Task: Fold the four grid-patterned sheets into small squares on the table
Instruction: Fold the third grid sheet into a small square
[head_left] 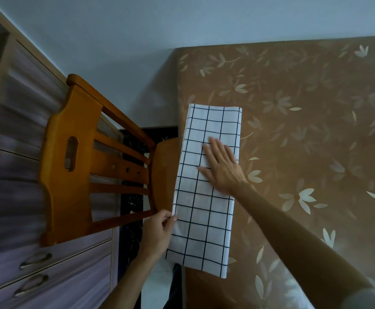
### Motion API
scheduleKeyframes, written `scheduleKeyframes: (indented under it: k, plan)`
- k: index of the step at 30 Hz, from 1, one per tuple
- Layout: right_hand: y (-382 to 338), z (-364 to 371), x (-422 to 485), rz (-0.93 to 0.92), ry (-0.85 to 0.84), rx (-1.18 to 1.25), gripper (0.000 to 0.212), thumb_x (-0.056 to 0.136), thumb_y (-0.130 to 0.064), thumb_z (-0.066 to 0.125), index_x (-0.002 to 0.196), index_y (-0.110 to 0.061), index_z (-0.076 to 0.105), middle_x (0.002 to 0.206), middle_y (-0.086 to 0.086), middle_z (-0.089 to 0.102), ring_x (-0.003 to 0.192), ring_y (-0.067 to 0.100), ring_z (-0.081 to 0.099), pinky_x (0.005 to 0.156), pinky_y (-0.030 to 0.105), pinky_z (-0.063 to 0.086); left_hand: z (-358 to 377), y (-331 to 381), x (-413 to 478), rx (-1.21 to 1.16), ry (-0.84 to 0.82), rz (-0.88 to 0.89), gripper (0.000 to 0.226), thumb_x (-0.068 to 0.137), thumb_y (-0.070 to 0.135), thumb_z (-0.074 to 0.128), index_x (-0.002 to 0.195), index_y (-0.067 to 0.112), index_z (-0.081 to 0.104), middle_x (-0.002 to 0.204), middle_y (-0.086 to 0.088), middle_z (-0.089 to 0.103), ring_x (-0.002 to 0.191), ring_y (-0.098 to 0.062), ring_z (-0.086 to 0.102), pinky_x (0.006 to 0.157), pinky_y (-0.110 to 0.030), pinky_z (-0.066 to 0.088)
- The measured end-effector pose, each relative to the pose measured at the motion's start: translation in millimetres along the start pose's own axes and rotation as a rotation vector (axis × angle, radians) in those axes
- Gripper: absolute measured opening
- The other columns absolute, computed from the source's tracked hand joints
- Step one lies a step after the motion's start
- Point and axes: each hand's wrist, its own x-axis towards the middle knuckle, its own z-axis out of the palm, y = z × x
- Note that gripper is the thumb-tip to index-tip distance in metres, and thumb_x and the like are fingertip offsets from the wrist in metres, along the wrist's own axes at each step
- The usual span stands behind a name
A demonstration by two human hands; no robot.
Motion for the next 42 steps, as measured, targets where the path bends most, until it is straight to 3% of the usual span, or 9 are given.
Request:
scheduleKeyframes:
  k: [9, 13, 18, 21, 25, 29, 33, 38, 42]
  plan:
    - [38.9, -17.5, 58.1, 0.233, 0.088, 0.086, 0.074, 0.101, -0.061, 0.015, 0.159, -0.015, 0.006, 0.166, 0.011, -0.004, 0.153, 0.024, -0.007, 0.124, 0.041, -0.003, 2.0, 2.1, 2.7, 0.021, 0.007, 0.020, 0.015, 0.097, 0.018, 0.063, 0.082, 0.021, 0.061, 0.065, 0.012, 0.055, 0.065, 0.004, 0.058, 0.059, -0.009, 0.043]
    - [49.6, -27.1, 57.8, 0.151, 0.085, 0.032, 0.070, 0.103, -0.058, 0.016, 0.159, -0.015, 0.009, 0.166, 0.011, 0.000, 0.154, 0.026, -0.004, 0.124, 0.042, -0.002, 4.6, -0.4, 1.5, -0.010, 0.018, -0.003, 0.012, 0.097, 0.018, 0.063, 0.084, 0.020, 0.062, 0.070, 0.014, 0.057, 0.069, 0.009, 0.059, 0.062, -0.006, 0.042]
    - [23.8, -22.5, -9.1, -0.063, 0.207, 0.107, 0.047, 0.098, -0.010, 0.048, 0.146, -0.008, 0.045, 0.157, 0.020, 0.034, 0.145, 0.036, 0.032, 0.115, 0.055, 0.029, 5.3, 5.3, -0.3, -0.021, 0.040, -0.093, 0.014, 0.097, 0.025, 0.061, 0.098, 0.012, 0.067, 0.086, 0.008, 0.067, 0.080, 0.004, 0.062, 0.065, -0.009, 0.047]
    - [2.7, -10.8, -65.1, -0.186, 0.164, 0.097, 0.070, 0.071, 0.014, 0.050, 0.137, -0.010, 0.056, 0.152, 0.016, 0.043, 0.140, 0.034, 0.040, 0.107, 0.050, 0.038, 1.4, 15.2, -4.9, -0.044, 0.078, -0.115, 0.009, 0.098, 0.022, 0.061, 0.097, 0.014, 0.064, 0.089, 0.011, 0.063, 0.085, 0.005, 0.057, 0.065, -0.006, 0.043]
    - [-10.2, -10.0, -125.9, -0.191, 0.053, 0.112, 0.082, 0.068, 0.013, 0.043, 0.144, -0.016, 0.050, 0.157, 0.008, 0.037, 0.145, 0.026, 0.032, 0.111, 0.042, 0.032, -8.0, 24.0, -5.9, -0.232, 0.034, -0.244, 0.003, 0.096, 0.023, 0.064, 0.095, 0.021, 0.065, 0.093, 0.006, 0.065, 0.091, -0.010, 0.060, 0.071, -0.018, 0.044]
    - [-15.2, -9.0, -170.0, -0.101, 0.015, 0.164, 0.086, 0.072, 0.010, 0.060, 0.149, -0.021, 0.040, 0.161, 0.004, 0.028, 0.149, 0.023, 0.025, 0.113, 0.044, 0.029, -14.5, 28.9, -5.4, -0.495, -0.092, -0.495, 0.010, 0.091, 0.021, 0.070, 0.098, 0.014, 0.072, 0.104, -0.013, 0.073, 0.102, -0.031, 0.068, 0.095, -0.047, 0.054]
    - [-20.5, -12.0, -192.0, -0.031, 0.090, 0.306, 0.047, 0.092, -0.022, 0.044, 0.137, -0.017, 0.057, 0.150, 0.002, 0.049, 0.143, 0.019, 0.037, 0.110, 0.041, 0.035, -19.9, 36.9, -15.3, -0.622, -0.241, -0.586, 0.018, 0.091, 0.014, 0.069, 0.105, 0.003, 0.071, 0.108, -0.021, 0.073, 0.100, -0.035, 0.070, 0.085, -0.043, 0.056]
    - [-15.4, -9.3, -217.0, 0.131, 0.165, 0.560, 0.042, 0.080, -0.015, 0.079, 0.119, -0.026, 0.067, 0.133, -0.005, 0.064, 0.122, 0.014, 0.061, 0.094, 0.041, 0.054, -23.2, 22.4, -37.2, -0.167, -0.160, -0.166, 0.042, 0.103, 0.010, 0.048, 0.143, 0.023, 0.049, 0.136, -0.007, 0.059, 0.108, -0.017, 0.064, 0.097, -0.043, 0.055]
    - [-16.8, -13.4, -228.3, 0.185, 0.145, 0.599, 0.034, 0.084, -0.026, 0.072, 0.117, -0.033, 0.067, 0.112, -0.010, 0.073, 0.096, 0.011, 0.069, 0.076, 0.037, 0.058, -18.8, 10.9, -51.9, 0.248, -0.188, 0.347, 0.080, 0.092, -0.005, 0.054, 0.154, 0.039, 0.028, 0.159, 0.018, 0.019, 0.145, -0.003, 0.019, 0.113, -0.024, 0.028]
